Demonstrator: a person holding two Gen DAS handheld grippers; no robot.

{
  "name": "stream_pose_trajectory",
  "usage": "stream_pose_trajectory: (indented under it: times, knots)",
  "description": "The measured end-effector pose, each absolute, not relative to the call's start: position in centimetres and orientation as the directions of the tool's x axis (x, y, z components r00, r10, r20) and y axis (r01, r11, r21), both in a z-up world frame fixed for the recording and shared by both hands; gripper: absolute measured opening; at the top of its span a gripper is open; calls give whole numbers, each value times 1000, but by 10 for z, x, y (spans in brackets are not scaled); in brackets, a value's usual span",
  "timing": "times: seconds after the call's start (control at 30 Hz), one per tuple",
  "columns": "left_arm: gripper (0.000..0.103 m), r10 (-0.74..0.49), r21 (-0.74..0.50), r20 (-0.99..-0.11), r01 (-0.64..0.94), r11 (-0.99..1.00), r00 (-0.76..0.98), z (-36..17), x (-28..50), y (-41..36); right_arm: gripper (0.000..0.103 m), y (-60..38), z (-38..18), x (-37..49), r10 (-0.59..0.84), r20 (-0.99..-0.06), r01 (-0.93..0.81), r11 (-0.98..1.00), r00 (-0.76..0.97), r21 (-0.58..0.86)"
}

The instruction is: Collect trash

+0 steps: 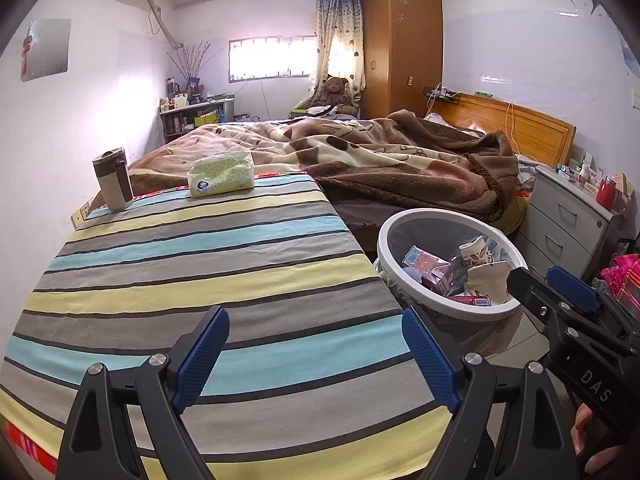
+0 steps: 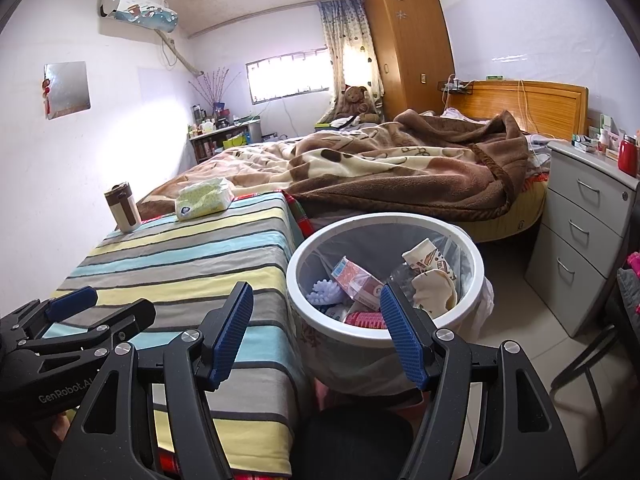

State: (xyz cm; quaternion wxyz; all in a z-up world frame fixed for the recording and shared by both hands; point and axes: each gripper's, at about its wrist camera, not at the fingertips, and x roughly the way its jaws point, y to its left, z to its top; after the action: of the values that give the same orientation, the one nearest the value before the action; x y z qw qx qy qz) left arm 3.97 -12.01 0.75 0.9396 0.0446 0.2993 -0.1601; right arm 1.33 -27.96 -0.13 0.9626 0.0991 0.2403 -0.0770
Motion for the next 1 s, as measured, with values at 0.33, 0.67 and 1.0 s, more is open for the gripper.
stream_pose_trajectory:
  times: [0.33,0.67,1.0]
  knots:
    - [88,-271,-10,-575,324,946,772,9,39,-118,68,-280,-1,13,-101,-478,196,968,873,154]
    - [88,-270,-8,-571,323,946,775,11,37,-119,68,-279,1,12,-102,-476,198,968,873,156]
    - [88,-271,-14,-562,319,948,782,14,34,-118,68,-279,2,12,-102,-476,199,968,873,156]
